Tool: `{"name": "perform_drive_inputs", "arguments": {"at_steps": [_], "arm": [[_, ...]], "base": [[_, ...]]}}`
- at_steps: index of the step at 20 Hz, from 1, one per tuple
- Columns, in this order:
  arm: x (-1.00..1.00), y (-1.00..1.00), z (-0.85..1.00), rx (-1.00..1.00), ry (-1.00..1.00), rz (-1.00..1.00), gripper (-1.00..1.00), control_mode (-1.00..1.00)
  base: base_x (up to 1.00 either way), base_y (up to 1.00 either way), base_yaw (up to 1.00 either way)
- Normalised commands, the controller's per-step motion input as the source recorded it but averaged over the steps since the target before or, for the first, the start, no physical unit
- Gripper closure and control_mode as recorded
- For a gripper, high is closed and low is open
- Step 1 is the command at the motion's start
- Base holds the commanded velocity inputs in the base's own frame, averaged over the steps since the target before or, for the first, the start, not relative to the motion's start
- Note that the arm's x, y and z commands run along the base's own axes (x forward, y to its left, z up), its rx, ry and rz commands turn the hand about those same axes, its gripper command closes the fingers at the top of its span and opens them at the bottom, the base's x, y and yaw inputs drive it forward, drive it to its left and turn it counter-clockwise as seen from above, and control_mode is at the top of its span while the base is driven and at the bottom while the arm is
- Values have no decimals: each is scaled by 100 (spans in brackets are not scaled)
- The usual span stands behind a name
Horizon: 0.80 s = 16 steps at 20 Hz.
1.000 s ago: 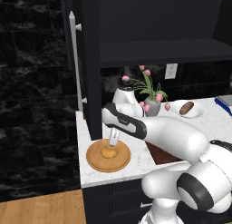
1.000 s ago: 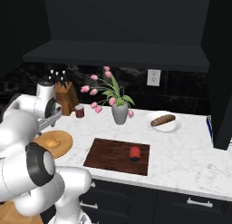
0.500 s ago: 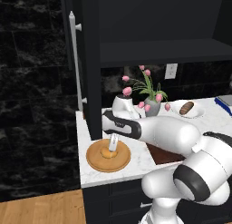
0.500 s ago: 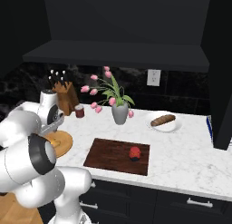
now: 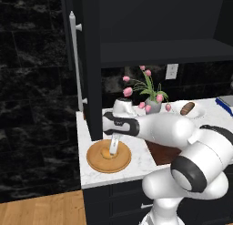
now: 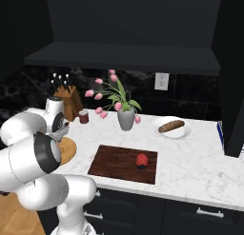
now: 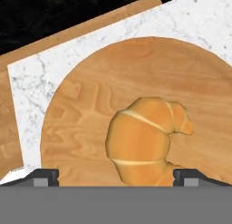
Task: From the different types of pastries on the counter, select a croissant and place it on the cutting board. Then retrieve a jar of jam from the cabinet and place it alongside the croissant on the cutting board.
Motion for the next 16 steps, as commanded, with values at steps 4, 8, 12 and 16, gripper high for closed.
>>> {"name": "perform_drive_inputs", "arguments": {"at_steps": [4, 8, 12, 16], "arm": [[1, 1, -32, 0, 0, -2, -100, -100], [2, 5, -34, 0, 0, -1, -100, -100], [0, 4, -26, 0, 0, 0, -100, -100], [4, 9, -26, 0, 0, 0, -100, -100]], "base": [[0, 0, 0], [0, 0, 0], [0, 0, 0], [0, 0, 0]]}}
